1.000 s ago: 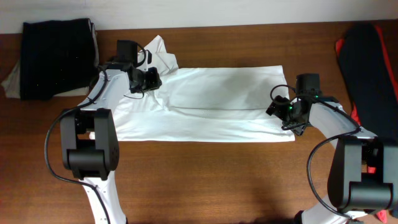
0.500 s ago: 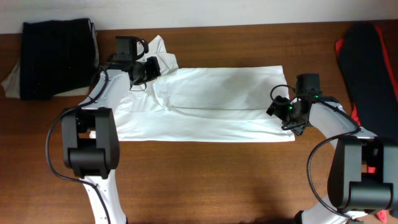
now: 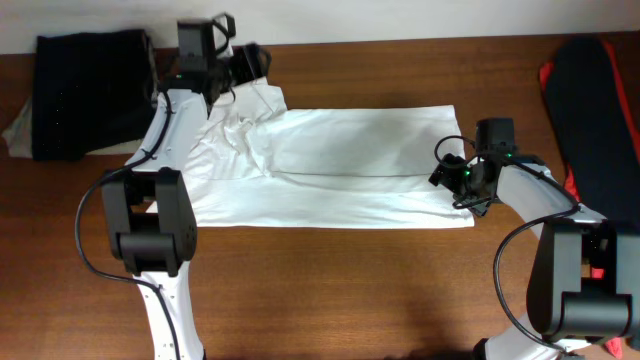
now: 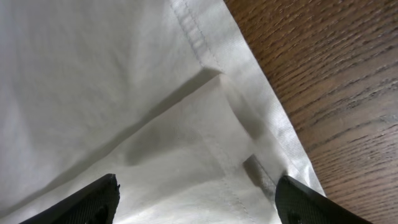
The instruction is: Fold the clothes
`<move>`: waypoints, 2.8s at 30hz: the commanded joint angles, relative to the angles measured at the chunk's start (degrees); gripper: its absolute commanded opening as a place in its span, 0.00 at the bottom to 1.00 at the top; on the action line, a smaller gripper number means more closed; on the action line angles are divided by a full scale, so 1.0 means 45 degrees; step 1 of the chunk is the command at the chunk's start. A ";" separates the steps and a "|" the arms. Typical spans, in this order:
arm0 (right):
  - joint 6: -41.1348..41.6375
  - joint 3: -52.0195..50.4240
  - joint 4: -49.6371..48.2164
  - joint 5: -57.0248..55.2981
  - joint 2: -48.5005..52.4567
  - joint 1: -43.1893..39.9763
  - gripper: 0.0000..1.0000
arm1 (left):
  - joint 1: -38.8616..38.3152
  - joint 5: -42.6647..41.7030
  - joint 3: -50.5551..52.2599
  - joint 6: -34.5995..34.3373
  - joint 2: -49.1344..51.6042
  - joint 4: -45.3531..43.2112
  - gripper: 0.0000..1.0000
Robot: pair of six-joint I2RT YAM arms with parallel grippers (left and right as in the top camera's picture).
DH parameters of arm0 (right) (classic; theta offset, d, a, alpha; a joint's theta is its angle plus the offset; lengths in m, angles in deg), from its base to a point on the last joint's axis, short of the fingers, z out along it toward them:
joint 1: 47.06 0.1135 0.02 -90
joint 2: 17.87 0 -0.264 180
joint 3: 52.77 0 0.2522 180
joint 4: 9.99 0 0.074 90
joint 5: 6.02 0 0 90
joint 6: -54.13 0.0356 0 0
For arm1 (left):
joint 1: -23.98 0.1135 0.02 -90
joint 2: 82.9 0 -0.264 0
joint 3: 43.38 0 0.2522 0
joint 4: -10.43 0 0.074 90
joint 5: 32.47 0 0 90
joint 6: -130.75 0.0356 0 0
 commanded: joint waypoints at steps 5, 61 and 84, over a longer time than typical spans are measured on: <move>-0.0024 -0.0117 -0.0068 -0.0209 0.0058 0.0068 0.84 | -0.0602 0.2380 -0.0253 -0.0612 0.0695 -0.0170 0.70; -0.2759 0.3560 0.0457 -0.0554 -0.1234 0.0049 0.98 | -0.1496 0.5372 -0.0253 -0.3487 0.2822 -0.0423 0.01; -0.3745 0.6110 -0.3925 -0.2030 0.4770 0.0952 0.83 | -0.1676 0.4983 -0.0253 -0.3492 0.2822 -0.0748 0.01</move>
